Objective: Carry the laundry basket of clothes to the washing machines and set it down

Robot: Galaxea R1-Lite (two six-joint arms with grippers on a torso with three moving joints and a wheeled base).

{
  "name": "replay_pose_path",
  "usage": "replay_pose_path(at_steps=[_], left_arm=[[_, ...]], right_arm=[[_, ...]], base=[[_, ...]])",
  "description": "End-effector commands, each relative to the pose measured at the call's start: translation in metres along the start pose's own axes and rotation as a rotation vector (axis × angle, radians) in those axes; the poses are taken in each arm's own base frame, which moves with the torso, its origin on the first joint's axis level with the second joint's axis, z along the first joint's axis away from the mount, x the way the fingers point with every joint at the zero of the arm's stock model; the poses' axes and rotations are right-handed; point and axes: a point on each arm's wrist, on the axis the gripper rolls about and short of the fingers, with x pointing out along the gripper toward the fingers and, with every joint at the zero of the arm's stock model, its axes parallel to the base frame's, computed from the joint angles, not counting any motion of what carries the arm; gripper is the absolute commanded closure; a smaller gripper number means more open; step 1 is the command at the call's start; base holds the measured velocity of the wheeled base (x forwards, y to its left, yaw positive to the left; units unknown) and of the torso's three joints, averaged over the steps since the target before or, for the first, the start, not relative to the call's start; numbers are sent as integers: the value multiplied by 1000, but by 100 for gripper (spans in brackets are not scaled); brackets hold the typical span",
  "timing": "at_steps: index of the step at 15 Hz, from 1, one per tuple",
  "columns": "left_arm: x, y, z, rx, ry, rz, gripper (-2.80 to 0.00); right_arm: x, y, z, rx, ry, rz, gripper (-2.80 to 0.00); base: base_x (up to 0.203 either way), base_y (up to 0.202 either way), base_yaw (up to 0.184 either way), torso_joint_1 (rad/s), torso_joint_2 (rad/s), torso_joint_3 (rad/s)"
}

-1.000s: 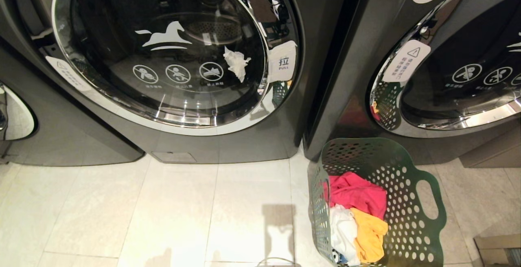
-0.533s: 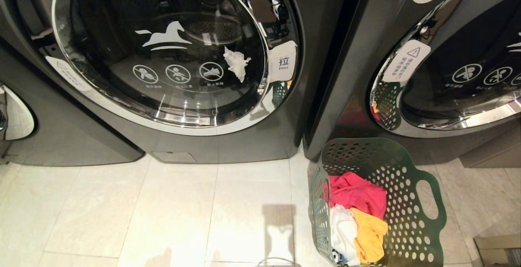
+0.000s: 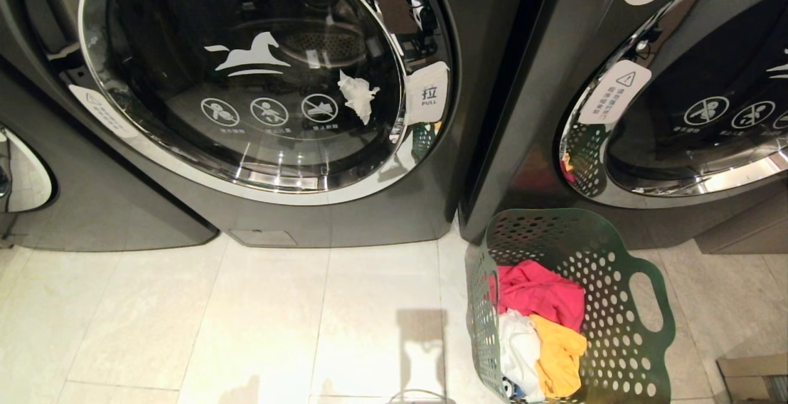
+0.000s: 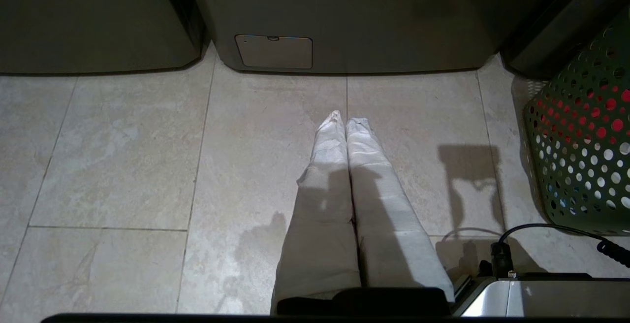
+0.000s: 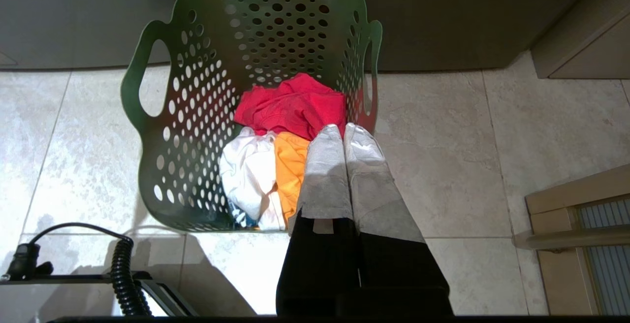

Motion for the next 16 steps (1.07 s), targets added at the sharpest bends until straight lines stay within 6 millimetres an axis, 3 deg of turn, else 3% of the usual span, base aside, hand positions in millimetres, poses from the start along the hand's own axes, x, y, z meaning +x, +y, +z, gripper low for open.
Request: replay_pose_path(at_steps=[1,16], left_arm=[[0,0,0,0,1,0,0],[0,0,0,1,1,0,0]], right_arm=[[0,0,0,-3,-1,-2,0],[0,0,0,6,0,-2,0]], base=[[0,0,0,0,0,0],[0,0,0,0,0,0]])
